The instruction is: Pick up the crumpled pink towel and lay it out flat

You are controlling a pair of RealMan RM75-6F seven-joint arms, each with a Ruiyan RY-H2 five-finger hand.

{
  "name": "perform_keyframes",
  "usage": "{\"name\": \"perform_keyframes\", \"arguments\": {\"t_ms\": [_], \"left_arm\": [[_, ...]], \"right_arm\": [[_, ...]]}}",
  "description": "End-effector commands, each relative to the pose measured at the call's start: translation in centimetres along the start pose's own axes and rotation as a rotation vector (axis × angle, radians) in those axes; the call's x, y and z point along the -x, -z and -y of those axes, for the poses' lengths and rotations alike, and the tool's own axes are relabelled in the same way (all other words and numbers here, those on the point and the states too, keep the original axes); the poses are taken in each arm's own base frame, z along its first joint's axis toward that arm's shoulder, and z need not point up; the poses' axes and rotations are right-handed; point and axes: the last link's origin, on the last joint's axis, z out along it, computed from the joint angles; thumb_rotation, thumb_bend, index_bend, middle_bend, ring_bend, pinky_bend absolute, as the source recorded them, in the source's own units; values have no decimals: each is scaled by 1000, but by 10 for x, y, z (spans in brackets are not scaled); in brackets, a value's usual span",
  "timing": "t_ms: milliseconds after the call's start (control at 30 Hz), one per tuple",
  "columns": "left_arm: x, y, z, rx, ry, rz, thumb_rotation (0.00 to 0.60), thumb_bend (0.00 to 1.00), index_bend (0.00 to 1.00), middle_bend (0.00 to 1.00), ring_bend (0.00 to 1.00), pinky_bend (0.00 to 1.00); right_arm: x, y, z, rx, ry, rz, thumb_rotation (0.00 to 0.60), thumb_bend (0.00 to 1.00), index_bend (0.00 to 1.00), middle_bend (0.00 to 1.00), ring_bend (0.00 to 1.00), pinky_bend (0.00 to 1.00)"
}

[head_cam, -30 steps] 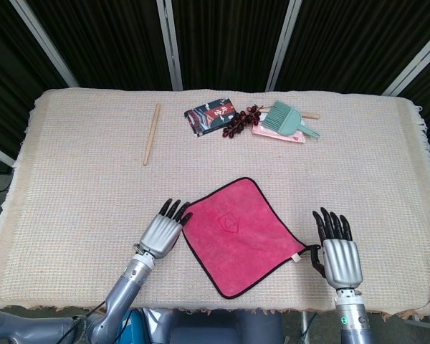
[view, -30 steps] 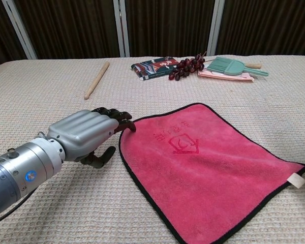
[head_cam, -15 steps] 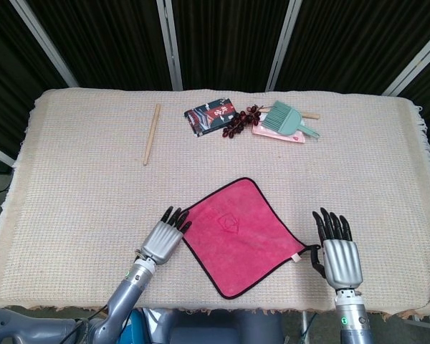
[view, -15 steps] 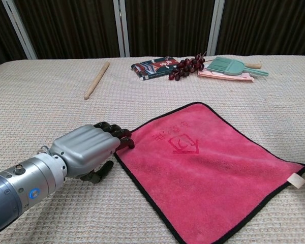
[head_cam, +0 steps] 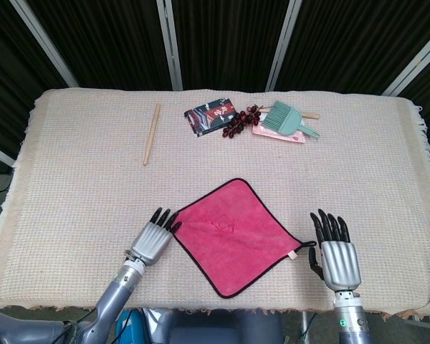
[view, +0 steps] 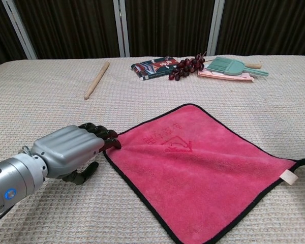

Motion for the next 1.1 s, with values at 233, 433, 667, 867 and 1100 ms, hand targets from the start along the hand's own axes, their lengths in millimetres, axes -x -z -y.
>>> {"name": "perform_keyframes", "arguments": {"t_ms": [233,433,667,867,1100], "left_arm": [[-24,-2,-6,13,91,-106,600,361,0,0,0,0],[-41,6,6,-10,166,-167,600,160,0,0,0,0],[-54,40,50,-113,282,-243,600,86,0,0,0,0],[-49,91,90,-195,329,-300,600,77,0,0,0,0],[-33,150,128,-287,298,-328,600,71,0,0,0,0]], "right_arm": [[1,1,1,-3,4,0,600,566,0,33,0,0],[-1,0,0,-2,-3,-9,600,566,0,33,0,0],[-2,-3,-4,-20,-8,-5,600,568,0,32,0,0],[-1,-2,-4,-62,-13,25,600,552,0,32,0,0],[-1,6,-1,-91,14,31,600,536,0,16,0,0]]}}
